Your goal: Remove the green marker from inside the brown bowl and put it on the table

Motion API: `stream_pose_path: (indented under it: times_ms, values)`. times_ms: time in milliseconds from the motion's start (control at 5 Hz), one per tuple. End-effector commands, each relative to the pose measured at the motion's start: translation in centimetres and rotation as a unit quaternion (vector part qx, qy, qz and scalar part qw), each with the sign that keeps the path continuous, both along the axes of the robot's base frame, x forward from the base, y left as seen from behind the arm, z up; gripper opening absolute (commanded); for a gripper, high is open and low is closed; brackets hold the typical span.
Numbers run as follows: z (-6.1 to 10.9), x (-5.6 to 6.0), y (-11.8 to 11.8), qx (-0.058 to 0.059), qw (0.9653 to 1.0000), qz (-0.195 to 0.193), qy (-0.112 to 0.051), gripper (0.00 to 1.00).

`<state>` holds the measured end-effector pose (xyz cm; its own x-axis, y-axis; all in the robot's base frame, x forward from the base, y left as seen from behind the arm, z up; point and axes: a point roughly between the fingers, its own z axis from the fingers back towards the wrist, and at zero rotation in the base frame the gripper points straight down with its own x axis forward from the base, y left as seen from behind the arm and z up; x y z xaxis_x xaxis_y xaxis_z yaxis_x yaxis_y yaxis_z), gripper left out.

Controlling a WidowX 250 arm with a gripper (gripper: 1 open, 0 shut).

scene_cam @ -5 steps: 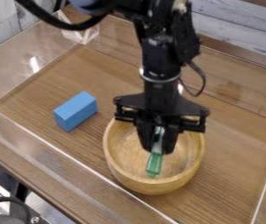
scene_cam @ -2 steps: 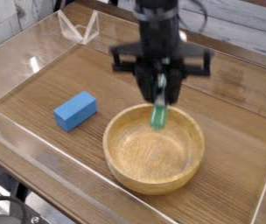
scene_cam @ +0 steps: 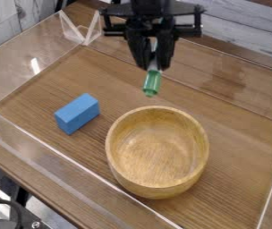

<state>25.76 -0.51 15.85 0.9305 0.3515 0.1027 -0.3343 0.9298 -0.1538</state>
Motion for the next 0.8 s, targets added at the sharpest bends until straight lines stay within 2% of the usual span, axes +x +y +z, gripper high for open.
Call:
stream_pose_path:
  times_ms: [0,600]
  values:
    - [1.3,0.5,-0.1,0.000,0.9994,0.001,-0.034,0.00]
    - [0.0,0.4,-0.7,-0.004,0.9994,0.019,-0.028,0.00]
